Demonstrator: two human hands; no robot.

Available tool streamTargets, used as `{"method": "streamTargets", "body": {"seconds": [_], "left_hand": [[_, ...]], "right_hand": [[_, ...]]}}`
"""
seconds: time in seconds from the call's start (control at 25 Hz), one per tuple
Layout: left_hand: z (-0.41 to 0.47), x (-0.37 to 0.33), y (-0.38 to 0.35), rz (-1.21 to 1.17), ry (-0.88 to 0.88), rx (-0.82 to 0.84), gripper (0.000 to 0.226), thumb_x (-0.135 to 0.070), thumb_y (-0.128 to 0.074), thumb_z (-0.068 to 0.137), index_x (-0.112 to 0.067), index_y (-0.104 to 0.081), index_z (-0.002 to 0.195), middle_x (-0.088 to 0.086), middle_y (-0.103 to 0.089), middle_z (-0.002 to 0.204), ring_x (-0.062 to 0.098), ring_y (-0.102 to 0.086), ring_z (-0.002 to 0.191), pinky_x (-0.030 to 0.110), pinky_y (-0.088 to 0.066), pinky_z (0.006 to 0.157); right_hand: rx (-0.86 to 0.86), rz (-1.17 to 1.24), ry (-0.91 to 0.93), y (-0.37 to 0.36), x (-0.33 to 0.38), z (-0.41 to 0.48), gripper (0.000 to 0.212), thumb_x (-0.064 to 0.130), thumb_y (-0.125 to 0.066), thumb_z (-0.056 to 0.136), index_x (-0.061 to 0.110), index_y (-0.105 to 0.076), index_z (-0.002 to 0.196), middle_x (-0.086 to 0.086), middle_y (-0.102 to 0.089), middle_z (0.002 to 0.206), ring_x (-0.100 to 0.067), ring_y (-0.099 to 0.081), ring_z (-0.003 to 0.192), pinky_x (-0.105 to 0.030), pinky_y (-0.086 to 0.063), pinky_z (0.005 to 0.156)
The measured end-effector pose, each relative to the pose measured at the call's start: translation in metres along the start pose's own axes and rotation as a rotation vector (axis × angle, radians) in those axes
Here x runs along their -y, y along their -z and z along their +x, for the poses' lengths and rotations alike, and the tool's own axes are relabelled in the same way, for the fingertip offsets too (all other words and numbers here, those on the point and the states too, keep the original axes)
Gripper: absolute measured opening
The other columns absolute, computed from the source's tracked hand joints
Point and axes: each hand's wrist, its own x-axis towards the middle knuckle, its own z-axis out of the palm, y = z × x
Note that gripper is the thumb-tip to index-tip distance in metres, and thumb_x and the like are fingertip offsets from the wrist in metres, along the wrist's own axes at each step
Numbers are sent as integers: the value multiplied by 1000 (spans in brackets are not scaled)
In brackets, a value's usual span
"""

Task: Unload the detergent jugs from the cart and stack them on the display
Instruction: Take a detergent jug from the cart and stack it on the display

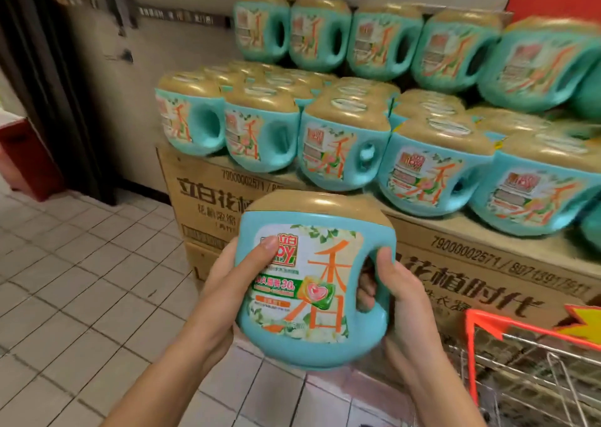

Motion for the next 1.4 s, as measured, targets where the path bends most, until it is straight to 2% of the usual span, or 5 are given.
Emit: {"method": "streamTargets", "body": {"seconds": [0.32,0.6,1.0,1.2,1.4], "left_hand": [[130,-96,-47,109,-240,282,89,-52,-93,35,-23,-64,114,7,-75,105,26,-74,91,29,-59,65],[253,-171,-115,156,-542,497,73,-45,-82,56,-21,-56,120,-4,-75,104,14,-73,92,21,-57,69],[420,-175,-222,373,-606,604,95,-59,-79,49,-32,-45,134,-13,-66,115,2,-67,99,28,-58,85],[468,-142,-257,438,-569,567,101,-39,-84,64,-26,-30,149,-19,-48,139,-6,-46,118,7,-38,89],[496,-118,-276,443,-513,530,101,-30,-83,71,-28,-23,152,-3,-40,152,12,-36,136,23,-33,97]], "right_hand": [[17,-112,347,-20,99,106,46,59,-78,66,17,-68,80,1,-54,60,-10,-49,49,-20,-43,48],[-90,-722,603,-14,203,190,124,69,-85,35,7,-44,134,-11,-63,126,-26,-62,116,-46,-49,98],[-472,-958,561,59,273,305,60,24,-88,64,13,-62,117,-1,-71,111,-17,-66,105,-43,-53,95],[-550,-1001,655,92,275,343,72,14,-89,61,24,-52,122,17,-62,110,0,-59,104,-9,-49,80],[-577,-1030,669,115,270,365,81,12,-87,65,16,-46,135,3,-58,129,-11,-51,121,-32,-44,105]]}}
